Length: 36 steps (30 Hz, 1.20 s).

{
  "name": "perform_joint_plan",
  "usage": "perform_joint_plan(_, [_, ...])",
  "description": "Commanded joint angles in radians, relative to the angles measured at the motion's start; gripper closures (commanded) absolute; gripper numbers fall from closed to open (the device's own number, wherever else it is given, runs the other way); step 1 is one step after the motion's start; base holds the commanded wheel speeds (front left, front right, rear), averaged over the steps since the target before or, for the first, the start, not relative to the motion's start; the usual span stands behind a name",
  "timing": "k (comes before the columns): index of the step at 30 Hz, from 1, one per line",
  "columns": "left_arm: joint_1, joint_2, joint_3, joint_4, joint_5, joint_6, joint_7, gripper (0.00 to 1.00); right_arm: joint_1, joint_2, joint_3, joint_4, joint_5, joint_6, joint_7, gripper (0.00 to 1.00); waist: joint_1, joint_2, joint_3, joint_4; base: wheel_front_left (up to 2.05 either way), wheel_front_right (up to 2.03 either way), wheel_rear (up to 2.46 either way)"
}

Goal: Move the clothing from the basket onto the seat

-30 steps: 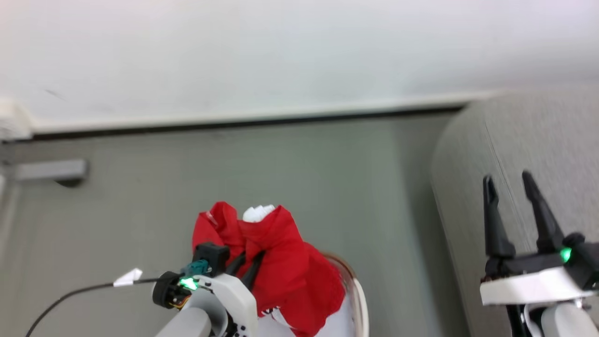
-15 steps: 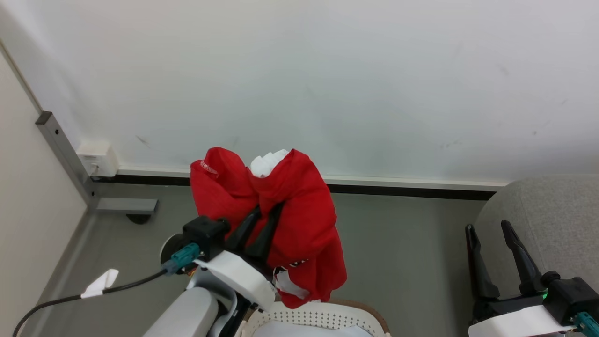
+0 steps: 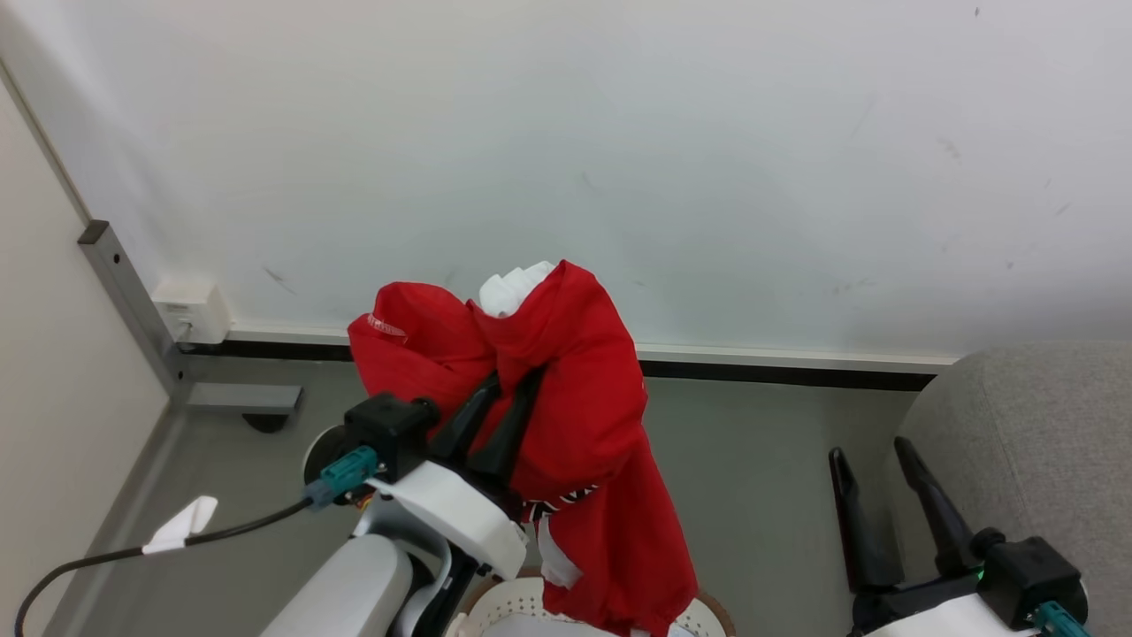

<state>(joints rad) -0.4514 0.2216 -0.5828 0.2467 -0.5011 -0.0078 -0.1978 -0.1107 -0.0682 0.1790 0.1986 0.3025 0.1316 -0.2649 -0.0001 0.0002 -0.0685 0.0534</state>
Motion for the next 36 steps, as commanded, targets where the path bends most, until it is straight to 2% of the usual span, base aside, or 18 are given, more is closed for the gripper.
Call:
perform_joint_plan(1, [0.007, 0.005, 0.005, -0.004, -0.007, 0.004, 0.002, 1.00, 0.013, -0.006, 0.015, 0.007, 0.008, -0.002, 0.001, 0.00, 0.0001, -0.0002, 0.001, 0.000, 0.00, 0.00, 0.00])
perform_joint_plan(7, [0.006, -0.004, 0.000, 0.012, -0.013, 0.004, 0.003, 1.00, -0.003, -0.018, 0.101, 0.002, 0.041, -0.002, 0.001, 0.00, 0.0001, -0.0002, 0.003, 0.000, 0.00, 0.00, 0.00])
perform_joint_plan(14, [-0.016, -0.019, -0.019, 0.035, -0.019, -0.008, 0.007, 1.00, -0.063, -0.032, 0.302, 0.039, 0.120, -0.002, 0.001, 0.00, 0.0001, -0.0002, 0.010, 0.012, 0.00, 0.00, 0.00])
perform_joint_plan(23, [-0.053, -0.074, -0.057, 0.091, -0.028, -0.036, 0.002, 1.00, -0.211, -0.018, 0.491, 0.202, 0.226, -0.002, 0.001, 0.00, 0.0001, -0.0002, 0.016, 0.077, 0.00, 0.00, 0.00])
perform_joint_plan(28, [-0.071, -0.101, -0.086, 0.120, -0.027, -0.052, -0.002, 1.00, -0.276, -0.007, 0.514, 0.321, 0.253, -0.002, 0.001, 0.00, 0.0001, -0.0002, 0.010, 0.124, 0.00, 0.00, 0.00])
perform_joint_plan(36, [-0.086, -0.138, -0.157, 0.133, -0.029, -0.078, 0.011, 1.00, -0.324, 0.008, 0.486, 0.456, 0.293, -0.002, 0.001, 0.00, 0.0001, -0.0002, -0.005, 0.212, 0.00, 0.00, 0.00])
